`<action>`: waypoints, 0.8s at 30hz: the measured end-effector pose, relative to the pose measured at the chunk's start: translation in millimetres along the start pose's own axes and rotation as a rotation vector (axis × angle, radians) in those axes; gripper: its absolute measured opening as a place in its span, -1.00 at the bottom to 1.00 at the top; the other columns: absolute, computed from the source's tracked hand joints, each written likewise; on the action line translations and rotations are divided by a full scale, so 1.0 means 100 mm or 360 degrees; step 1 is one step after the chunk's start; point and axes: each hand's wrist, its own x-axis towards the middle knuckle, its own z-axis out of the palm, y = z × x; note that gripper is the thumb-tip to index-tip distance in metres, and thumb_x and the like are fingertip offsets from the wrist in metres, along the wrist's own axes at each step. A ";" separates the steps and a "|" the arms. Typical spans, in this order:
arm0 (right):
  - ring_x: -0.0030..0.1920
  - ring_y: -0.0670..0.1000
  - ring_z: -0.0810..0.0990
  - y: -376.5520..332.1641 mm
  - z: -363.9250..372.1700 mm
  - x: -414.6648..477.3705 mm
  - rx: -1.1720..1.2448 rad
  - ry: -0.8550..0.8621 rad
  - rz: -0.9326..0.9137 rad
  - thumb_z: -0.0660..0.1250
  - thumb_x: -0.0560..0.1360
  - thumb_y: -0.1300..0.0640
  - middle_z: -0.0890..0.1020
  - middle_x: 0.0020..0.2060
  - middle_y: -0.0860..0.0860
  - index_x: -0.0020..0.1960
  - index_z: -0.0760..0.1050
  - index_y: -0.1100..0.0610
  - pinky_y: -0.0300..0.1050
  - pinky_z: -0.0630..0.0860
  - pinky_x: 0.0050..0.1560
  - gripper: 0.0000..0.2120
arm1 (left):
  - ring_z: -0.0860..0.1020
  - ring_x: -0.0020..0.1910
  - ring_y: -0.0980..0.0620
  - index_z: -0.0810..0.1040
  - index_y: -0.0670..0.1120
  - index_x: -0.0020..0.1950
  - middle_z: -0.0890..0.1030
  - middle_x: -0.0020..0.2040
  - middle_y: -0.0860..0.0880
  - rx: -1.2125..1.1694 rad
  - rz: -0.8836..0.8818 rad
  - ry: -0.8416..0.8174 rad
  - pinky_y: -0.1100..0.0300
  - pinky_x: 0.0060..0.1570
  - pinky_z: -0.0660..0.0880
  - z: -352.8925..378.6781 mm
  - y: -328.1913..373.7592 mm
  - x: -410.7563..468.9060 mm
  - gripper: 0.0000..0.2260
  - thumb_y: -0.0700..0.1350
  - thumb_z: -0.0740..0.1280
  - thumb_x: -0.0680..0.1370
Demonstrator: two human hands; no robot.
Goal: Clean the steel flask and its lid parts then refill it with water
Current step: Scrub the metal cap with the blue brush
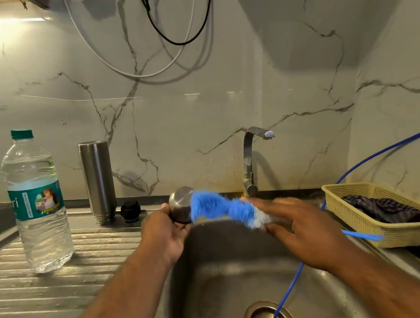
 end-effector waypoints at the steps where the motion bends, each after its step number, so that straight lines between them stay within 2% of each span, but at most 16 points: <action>1: 0.02 -0.22 0.42 -0.03 0.03 0.01 -0.0006 0.0047 0.0000 0.29 0.63 -0.07 0.46 -0.01 -0.31 0.48 0.06 -0.47 -0.39 0.26 -0.10 -0.41 | 0.67 0.04 -0.15 0.45 -0.24 0.33 0.65 0.13 -0.25 0.0061 -0.0020 -0.0017 -0.04 0.11 0.57 0.03 -0.04 -0.02 -0.75 -0.17 0.12 0.72; 3: 0.02 -0.20 0.40 -0.08 0.11 0.02 -0.0044 0.0052 -0.0028 0.25 0.65 -0.07 0.44 0.01 -0.29 0.50 -0.02 -0.48 -0.34 0.30 -0.07 -0.38 | 0.66 0.00 -0.09 0.51 -0.20 0.24 0.69 0.03 -0.20 0.0189 -0.0030 -0.0094 0.01 0.04 0.53 0.10 -0.13 -0.07 -0.77 -0.20 0.09 0.72; 5: 0.04 -0.20 0.42 -0.05 0.11 0.04 0.0000 0.0103 0.0033 0.25 0.65 -0.05 0.45 0.02 -0.28 0.48 -0.06 -0.51 -0.31 0.36 -0.03 -0.36 | 0.66 -0.02 -0.06 0.52 -0.16 0.22 0.69 -0.01 -0.15 0.0274 -0.0034 -0.0129 0.04 -0.03 0.52 0.16 -0.19 -0.12 -0.77 -0.19 0.10 0.73; 7: 0.07 -0.21 0.44 -0.02 0.10 0.03 0.0041 0.0083 0.0039 0.27 0.64 -0.05 0.50 0.06 -0.25 0.46 -0.03 -0.53 -0.29 0.40 0.01 -0.36 | 0.66 0.01 -0.08 0.53 -0.17 0.21 0.69 0.01 -0.16 0.0296 -0.0029 -0.0142 -0.01 0.07 0.52 0.16 -0.20 -0.15 -0.79 -0.17 0.13 0.72; 9: 0.15 -0.23 0.44 -0.02 0.10 0.01 0.0061 0.0002 0.0012 0.30 0.63 -0.03 0.55 0.20 -0.24 0.45 0.04 -0.50 -0.29 0.40 0.10 -0.39 | 0.64 0.05 -0.12 0.54 -0.19 0.14 0.67 0.04 -0.21 0.0282 -0.0015 -0.0143 -0.05 0.17 0.51 0.13 -0.17 -0.16 -0.81 -0.19 0.15 0.70; 10: 0.16 -0.26 0.44 -0.02 0.10 0.01 0.0123 0.0008 0.0053 0.31 0.63 -0.02 0.55 0.27 -0.24 0.43 0.07 -0.49 -0.33 0.38 0.10 -0.40 | 0.64 0.05 -0.12 0.53 -0.19 0.16 0.66 0.06 -0.22 0.0288 -0.0009 -0.0137 -0.05 0.16 0.51 0.12 -0.16 -0.16 -0.81 -0.19 0.14 0.71; 12: 0.08 -0.33 0.45 0.00 0.10 0.02 0.0265 0.0055 0.0154 0.34 0.62 -0.01 0.53 0.27 -0.27 0.39 0.09 -0.50 -0.43 0.35 -0.01 -0.41 | 0.65 0.06 -0.11 0.51 -0.19 0.26 0.67 0.09 -0.21 0.0327 -0.0024 -0.0118 -0.03 0.11 0.52 0.12 -0.16 -0.15 -0.78 -0.18 0.13 0.72; 15: 0.05 -0.45 0.45 0.03 0.11 0.01 0.0373 -0.0030 0.0173 0.37 0.60 -0.03 0.57 0.24 -0.29 0.41 0.23 -0.43 -0.47 0.36 -0.06 -0.48 | 0.65 0.08 -0.11 0.52 -0.19 0.20 0.67 0.08 -0.22 0.0346 -0.0013 -0.0106 -0.05 0.25 0.49 0.14 -0.16 -0.13 -0.79 -0.19 0.12 0.73; 19: 0.11 -0.33 0.52 0.03 0.10 0.02 0.0501 -0.0039 0.0272 0.39 0.58 -0.04 0.59 0.20 -0.27 0.49 0.37 -0.23 -0.42 0.39 0.02 -0.50 | 0.65 0.02 -0.06 0.50 -0.15 0.26 0.68 0.05 -0.16 0.0365 0.0014 -0.0083 0.02 0.04 0.51 0.14 -0.17 -0.13 -0.79 -0.15 0.13 0.73; 21: 0.12 -0.35 0.52 0.00 0.11 0.02 0.0543 -0.0072 0.0233 0.40 0.58 -0.03 0.60 0.21 -0.28 0.46 0.43 -0.21 -0.44 0.37 0.02 -0.53 | 0.66 -0.04 -0.04 0.51 -0.16 0.25 0.69 -0.02 -0.14 0.0389 0.0024 -0.0064 0.06 -0.05 0.50 0.14 -0.18 -0.12 -0.79 -0.14 0.13 0.73; 24: 0.08 -0.38 0.52 0.01 0.12 0.03 0.0615 -0.0030 0.0287 0.40 0.58 -0.03 0.61 0.19 -0.30 0.41 0.46 -0.23 -0.48 0.36 -0.03 -0.58 | 0.68 0.00 -0.06 0.51 -0.16 0.27 0.70 0.05 -0.17 0.0414 0.0021 -0.0054 0.08 -0.16 0.51 0.13 -0.20 -0.12 -0.78 -0.12 0.16 0.73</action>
